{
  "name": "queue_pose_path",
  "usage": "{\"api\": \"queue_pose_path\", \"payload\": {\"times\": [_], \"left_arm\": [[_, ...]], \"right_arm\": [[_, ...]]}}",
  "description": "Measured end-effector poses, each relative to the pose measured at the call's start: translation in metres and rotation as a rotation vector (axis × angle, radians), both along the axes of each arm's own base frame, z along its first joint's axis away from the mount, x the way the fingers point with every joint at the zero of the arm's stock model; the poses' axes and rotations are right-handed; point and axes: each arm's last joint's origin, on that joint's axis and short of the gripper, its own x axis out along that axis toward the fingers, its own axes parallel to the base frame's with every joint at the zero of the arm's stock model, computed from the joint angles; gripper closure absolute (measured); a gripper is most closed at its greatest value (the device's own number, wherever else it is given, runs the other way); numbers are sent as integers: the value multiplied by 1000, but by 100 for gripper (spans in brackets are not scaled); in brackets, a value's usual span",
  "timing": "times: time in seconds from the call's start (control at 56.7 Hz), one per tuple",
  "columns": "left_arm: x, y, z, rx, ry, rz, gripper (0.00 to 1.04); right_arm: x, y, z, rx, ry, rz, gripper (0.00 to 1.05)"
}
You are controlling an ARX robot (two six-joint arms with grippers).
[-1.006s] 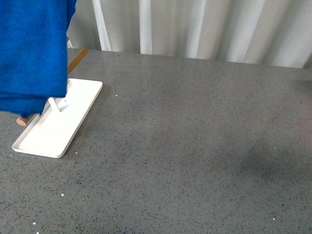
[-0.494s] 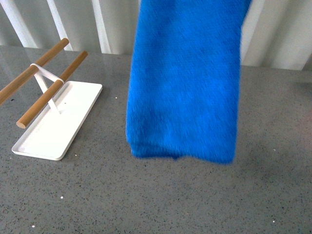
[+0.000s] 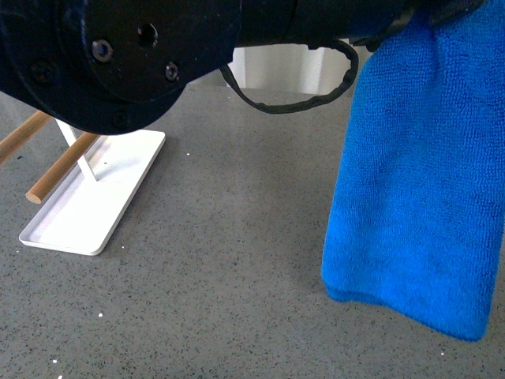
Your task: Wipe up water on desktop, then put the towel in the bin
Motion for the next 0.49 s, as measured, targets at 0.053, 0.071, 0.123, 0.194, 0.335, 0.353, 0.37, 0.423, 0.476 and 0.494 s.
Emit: {"api": "queue_pose_path", "payload": {"times": [0.053, 0.071, 0.123, 0.194, 0.335, 0.353, 0.37, 0.423, 0.476, 0.494], "left_arm": [[2, -1, -3, -7, 7, 3, 98], [3, -2, -3, -7, 9, 3, 98], [4, -3, -5, -8, 14, 6, 98], [6, -4, -4, -12, 14, 13, 98], [8, -5, -3, -21, 9, 22, 98], [8, -5, -3, -22, 8, 21, 98], [8, -5, -3, -22, 8, 22, 98], [7, -6, -3, -22, 8, 24, 98], [7, -6, -3, -22, 8, 23, 98], [7, -7, -3, -22, 9, 23, 98]], "right_arm": [[0, 1, 0, -28, 130, 13, 7], [1, 2, -1, -45, 196, 19, 7], [1, 4, 1, -78, 308, 36, 7], [2, 5, 7, -102, 361, 54, 7], [2, 5, 54, -177, 230, 110, 7], [1, 5, 61, -185, 210, 121, 7], [1, 5, 63, -186, 202, 127, 7], [2, 5, 74, -195, 172, 161, 7], [5, 6, 76, -199, 168, 178, 7], [7, 7, 75, -198, 174, 196, 7]]}}
